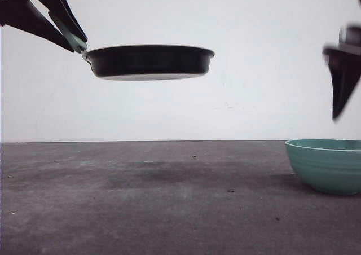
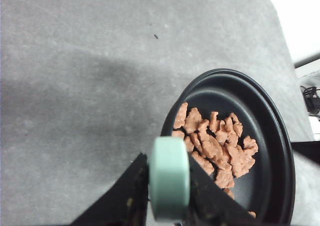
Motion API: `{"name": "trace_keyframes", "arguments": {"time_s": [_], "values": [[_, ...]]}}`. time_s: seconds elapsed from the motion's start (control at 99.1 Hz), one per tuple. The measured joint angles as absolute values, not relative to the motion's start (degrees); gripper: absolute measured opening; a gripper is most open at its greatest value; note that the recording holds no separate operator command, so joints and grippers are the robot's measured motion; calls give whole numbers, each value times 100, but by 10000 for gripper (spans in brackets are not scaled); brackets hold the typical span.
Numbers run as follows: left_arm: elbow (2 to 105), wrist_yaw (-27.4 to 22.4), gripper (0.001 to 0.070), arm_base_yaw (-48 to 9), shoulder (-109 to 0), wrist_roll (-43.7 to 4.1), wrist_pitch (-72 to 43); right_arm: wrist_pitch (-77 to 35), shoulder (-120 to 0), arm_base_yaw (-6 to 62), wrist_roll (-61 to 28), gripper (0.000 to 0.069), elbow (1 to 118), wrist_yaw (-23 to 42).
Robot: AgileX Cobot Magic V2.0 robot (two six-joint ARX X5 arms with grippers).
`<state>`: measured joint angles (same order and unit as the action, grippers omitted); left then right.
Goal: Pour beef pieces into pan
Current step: 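Move the empty bowl away and lower it onto the table with the right gripper, then lower the pan onto the table and open the left gripper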
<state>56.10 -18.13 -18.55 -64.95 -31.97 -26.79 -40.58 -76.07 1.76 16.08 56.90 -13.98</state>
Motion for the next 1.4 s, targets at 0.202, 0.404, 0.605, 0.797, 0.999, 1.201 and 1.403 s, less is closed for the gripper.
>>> {"name": "trace_keyframes", "arguments": {"time_s": [0.202, 0.404, 0.605, 0.797, 0.999, 1.201, 1.403], "values": [[5610, -1796, 58, -1964, -7124, -3109, -2368, -3789, -6112, 401, 1826, 126, 5922, -1778], [5610, -1793, 58, -2165, -7983, -3081, -1732, -4145, -5120, 666, 1831, 22, 5933, -1772], [5610, -1793, 58, -2427, -8602, -3079, -1444, -4720, -4757, 676, 1800, 17, 5933, -1483], [5610, -1887, 58, -2493, -9142, -3061, -1468, -4884, -4591, 676, 1787, 17, 5933, -1474], [5618, -1962, 59, -2532, -9220, -3065, -1431, -4884, -4574, 676, 1785, 17, 5933, -1474], [5621, -1968, 417, -2532, -9220, -3092, -1402, -4858, -4574, 676, 1785, 17, 5933, -1472], [5621, -1758, 610, -2526, -8930, -3107, -1352, -4578, -4574, 676, 1706, 17, 5933, -1374]]}}
